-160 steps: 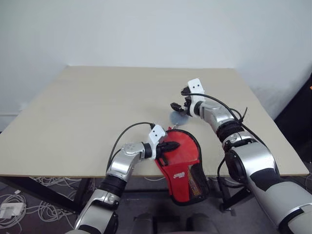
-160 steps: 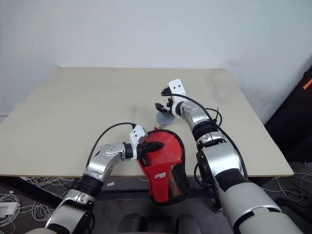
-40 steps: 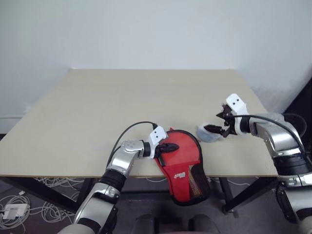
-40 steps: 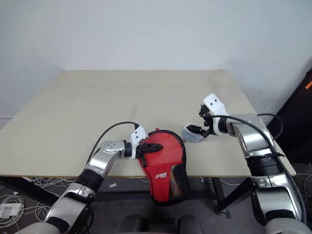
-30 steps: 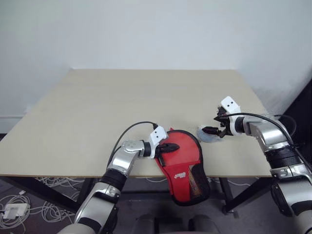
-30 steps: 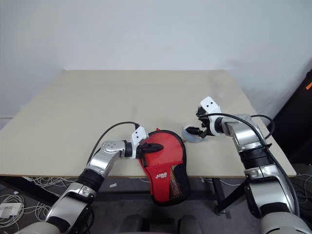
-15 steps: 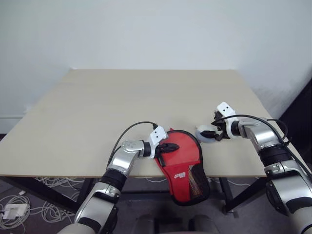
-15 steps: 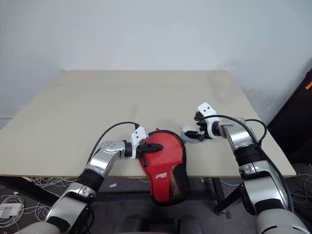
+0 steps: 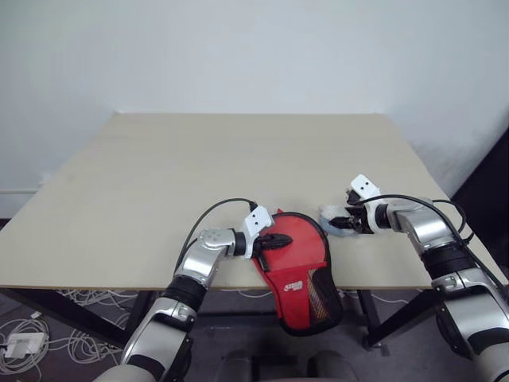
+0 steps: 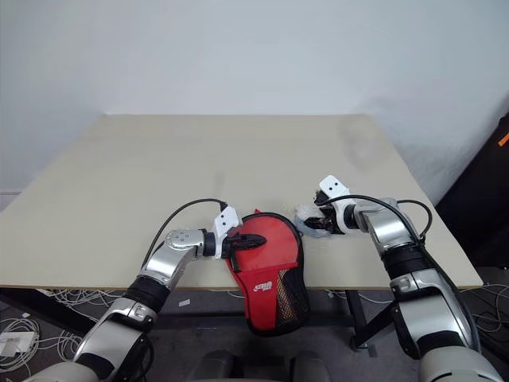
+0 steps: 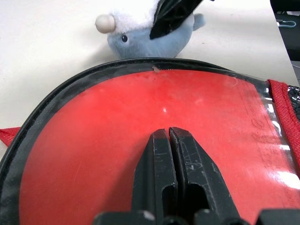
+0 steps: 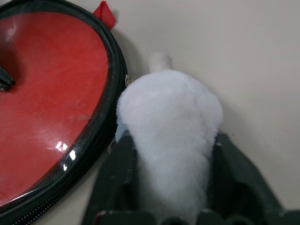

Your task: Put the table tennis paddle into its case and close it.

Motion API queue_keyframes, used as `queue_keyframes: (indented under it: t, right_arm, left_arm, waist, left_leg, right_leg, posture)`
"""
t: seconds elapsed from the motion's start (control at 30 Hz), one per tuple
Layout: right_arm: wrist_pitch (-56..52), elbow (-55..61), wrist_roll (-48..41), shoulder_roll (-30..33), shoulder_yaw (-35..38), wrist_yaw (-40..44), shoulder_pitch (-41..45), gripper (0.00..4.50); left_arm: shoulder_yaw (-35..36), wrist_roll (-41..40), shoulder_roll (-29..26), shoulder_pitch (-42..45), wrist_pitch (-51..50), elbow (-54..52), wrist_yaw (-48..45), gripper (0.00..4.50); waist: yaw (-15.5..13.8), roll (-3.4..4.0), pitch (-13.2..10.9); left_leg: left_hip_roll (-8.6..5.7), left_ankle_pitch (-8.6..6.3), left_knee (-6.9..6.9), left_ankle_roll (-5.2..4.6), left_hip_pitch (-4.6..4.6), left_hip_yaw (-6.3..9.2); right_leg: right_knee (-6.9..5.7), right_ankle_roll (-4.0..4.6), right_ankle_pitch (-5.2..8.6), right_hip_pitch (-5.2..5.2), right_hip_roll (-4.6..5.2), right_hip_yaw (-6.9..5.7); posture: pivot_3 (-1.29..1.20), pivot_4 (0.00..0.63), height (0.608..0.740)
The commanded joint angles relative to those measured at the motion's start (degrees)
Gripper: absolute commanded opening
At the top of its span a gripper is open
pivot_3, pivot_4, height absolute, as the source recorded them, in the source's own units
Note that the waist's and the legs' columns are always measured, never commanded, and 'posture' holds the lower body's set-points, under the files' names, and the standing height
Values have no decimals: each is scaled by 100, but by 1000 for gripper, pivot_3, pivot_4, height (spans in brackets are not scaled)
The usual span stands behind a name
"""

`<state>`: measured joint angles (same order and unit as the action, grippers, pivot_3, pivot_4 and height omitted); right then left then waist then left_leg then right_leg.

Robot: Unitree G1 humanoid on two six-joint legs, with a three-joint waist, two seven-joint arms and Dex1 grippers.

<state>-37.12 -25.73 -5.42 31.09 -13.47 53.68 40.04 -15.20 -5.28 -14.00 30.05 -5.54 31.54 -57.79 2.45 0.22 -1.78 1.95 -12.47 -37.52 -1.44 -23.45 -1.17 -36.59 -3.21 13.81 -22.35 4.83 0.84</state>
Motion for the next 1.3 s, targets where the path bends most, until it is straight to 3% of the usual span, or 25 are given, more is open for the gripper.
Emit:
queue_keyframes:
  t: [0.03,0.17,0.9,1.3]
  right_arm:
    - [-47,278,22,154,87,64,20,843]
    - [-22,592,-60,286,162,147,-164,363]
    - [-1068,3621,-995,1363,989,200,-2191,354]
    - [-706,4397,-1498,1990,1083,725,-2815,354]
  left_arm:
    - [-184,243,-33,-160,-147,402,-6,0]
    - [-181,238,-28,-161,-153,412,-17,0]
    - [-221,263,-51,-93,-92,530,-173,0]
    - [-241,285,-43,-51,-43,589,-238,0]
  waist:
    - [0,0,0]
    - [-3,0,0]
    - [-6,-5,-2]
    - [-6,-12,-5]
  left_leg:
    - [0,0,0,0,0,0]
    - [0,0,0,0,-1,1]
    - [-1,-4,-4,-1,-2,2]
    - [0,-5,-4,-1,-2,5]
  right_leg:
    - [0,0,0,0,0,0]
    - [0,0,0,0,0,0]
    - [6,9,11,0,3,-3]
    - [14,8,13,-3,4,-7]
  posture:
    - [0,0,740]
    - [0,0,740]
    - [0,0,740]
    - [0,0,740]
